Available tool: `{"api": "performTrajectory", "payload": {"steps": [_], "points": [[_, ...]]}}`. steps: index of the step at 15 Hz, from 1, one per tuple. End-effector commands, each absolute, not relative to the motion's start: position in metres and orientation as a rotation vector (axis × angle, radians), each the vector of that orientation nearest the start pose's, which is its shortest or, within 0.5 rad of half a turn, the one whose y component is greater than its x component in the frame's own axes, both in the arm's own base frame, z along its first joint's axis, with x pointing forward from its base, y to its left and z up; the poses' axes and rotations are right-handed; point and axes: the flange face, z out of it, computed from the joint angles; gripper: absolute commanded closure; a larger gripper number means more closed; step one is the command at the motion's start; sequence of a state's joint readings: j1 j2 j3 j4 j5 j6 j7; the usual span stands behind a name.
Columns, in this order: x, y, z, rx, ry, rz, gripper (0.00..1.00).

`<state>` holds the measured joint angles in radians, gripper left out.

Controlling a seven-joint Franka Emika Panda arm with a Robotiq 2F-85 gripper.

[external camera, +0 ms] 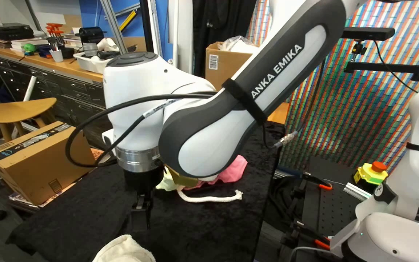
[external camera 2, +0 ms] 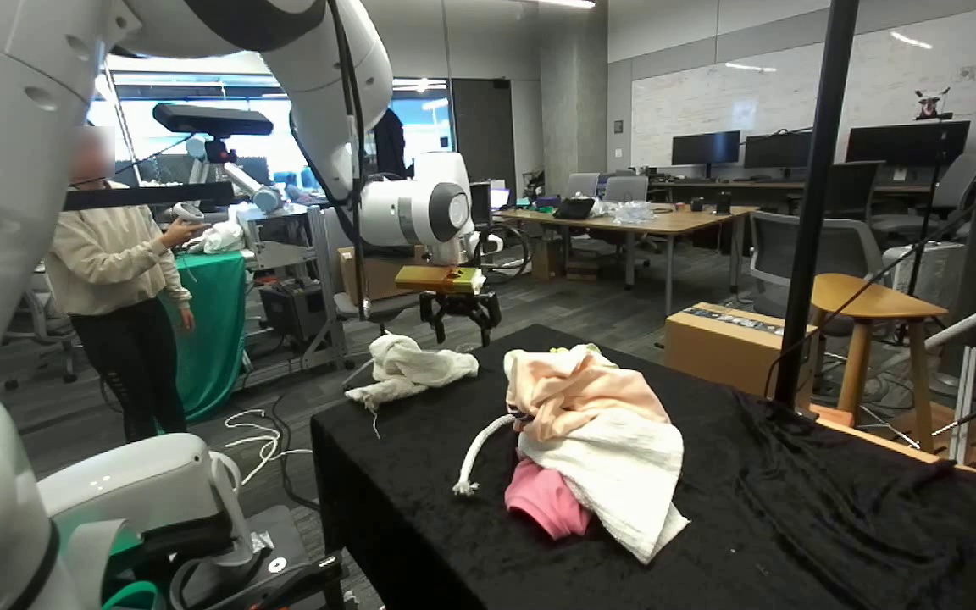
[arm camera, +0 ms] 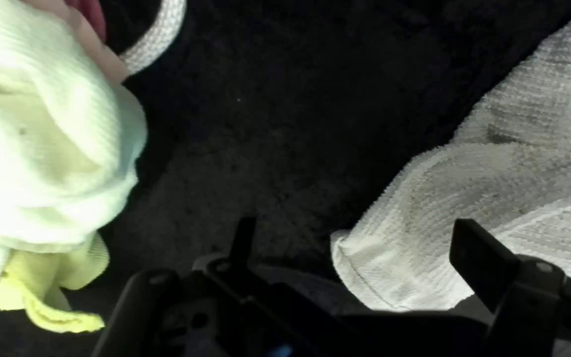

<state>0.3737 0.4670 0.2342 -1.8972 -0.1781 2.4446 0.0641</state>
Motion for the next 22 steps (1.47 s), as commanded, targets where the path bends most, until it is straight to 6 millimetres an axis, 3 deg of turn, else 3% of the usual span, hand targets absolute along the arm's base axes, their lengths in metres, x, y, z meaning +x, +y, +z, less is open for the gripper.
{"api": "performTrajectory", "payload": {"steps": [1,10,16,22], "points": [[0.548,0.382,0.268,-2.88,-1.012,-0.125,0.0],[0.578,0.4,0.229,-2.801,-0.794,0.105,0.0],[0.57,0.405,0.224,-2.697,-0.756,0.303,0.0],[0.564,0.407,0.227,-2.676,-0.696,0.381,0.0]]}}
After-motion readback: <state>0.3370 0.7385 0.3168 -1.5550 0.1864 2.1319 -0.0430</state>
